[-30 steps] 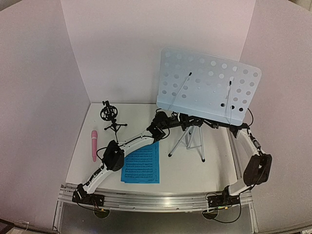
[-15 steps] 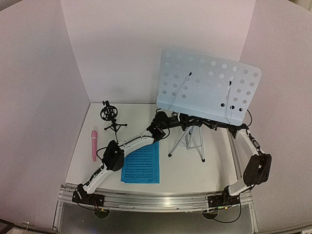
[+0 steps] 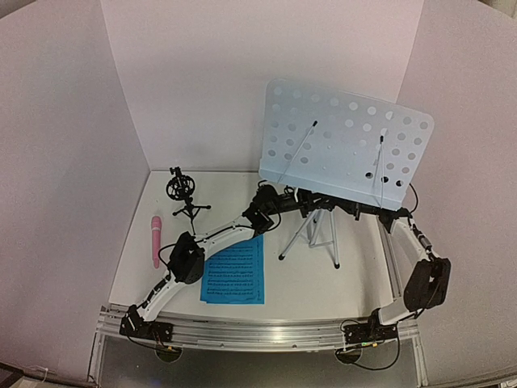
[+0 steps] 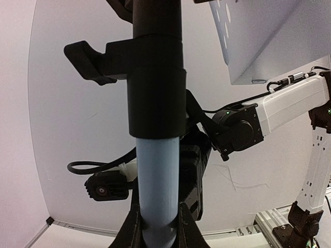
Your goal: Set up the instrument practice props
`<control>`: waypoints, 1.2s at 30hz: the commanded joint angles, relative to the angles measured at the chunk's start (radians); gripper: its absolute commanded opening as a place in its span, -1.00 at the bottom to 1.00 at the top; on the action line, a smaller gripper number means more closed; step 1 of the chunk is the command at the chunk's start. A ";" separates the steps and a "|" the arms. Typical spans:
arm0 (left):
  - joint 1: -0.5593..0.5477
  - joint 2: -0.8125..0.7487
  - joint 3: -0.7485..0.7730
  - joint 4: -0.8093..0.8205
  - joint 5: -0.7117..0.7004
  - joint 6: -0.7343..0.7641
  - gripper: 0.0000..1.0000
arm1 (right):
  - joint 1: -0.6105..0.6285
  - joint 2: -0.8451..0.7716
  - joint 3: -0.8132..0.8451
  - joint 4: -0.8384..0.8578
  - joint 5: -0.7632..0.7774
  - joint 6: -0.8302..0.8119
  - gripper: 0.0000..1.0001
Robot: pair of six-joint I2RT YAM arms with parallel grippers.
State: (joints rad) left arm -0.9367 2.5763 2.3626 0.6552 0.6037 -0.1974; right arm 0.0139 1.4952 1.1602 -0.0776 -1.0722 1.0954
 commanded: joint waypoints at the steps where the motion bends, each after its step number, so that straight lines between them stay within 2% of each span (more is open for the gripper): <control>1: 0.004 -0.044 -0.029 -0.019 0.073 0.086 -1.00 | 0.018 -0.013 -0.022 -0.071 -0.032 0.249 -1.00; 6: 0.006 -0.042 -0.031 -0.011 0.075 0.090 -1.00 | 0.018 -0.062 -0.033 -0.068 -0.023 0.460 -1.00; 13: 0.010 -0.042 -0.034 -0.013 0.077 0.113 -1.00 | 0.018 -0.191 -0.082 -0.069 0.142 0.753 -1.00; 17: 0.015 -0.044 -0.037 -0.018 0.080 0.111 -1.00 | 0.018 -0.243 -0.099 -0.087 0.230 0.842 -1.00; 20: 0.022 -0.036 -0.025 -0.022 0.076 0.092 -1.00 | 0.018 -0.212 -0.102 -0.090 0.216 0.833 -1.00; 22: 0.023 -0.036 -0.023 -0.026 0.069 0.088 -1.00 | 0.018 -0.188 -0.080 -0.089 0.199 0.799 -0.89; 24: 0.024 -0.037 -0.024 -0.034 0.064 0.088 -1.00 | 0.015 -0.174 -0.064 -0.088 0.199 0.784 -0.63; 27: 0.024 -0.034 -0.023 -0.037 0.060 0.082 -1.00 | -0.006 -0.151 -0.031 -0.089 0.168 0.738 -0.36; 31: 0.024 -0.026 -0.017 -0.034 0.052 0.059 -1.00 | -0.100 -0.118 0.018 -0.092 0.105 0.638 -0.02; 33: 0.024 -0.026 -0.015 -0.028 0.051 0.051 -1.00 | -0.151 -0.101 0.037 -0.095 0.072 0.567 0.10; 36: 0.024 -0.022 -0.011 -0.027 0.050 0.039 -1.00 | -0.204 -0.063 0.064 -0.093 0.019 0.439 0.14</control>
State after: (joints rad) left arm -0.9401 2.5629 2.3535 0.6460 0.6424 -0.1911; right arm -0.1262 1.3861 1.1597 -0.1688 -0.9587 1.7195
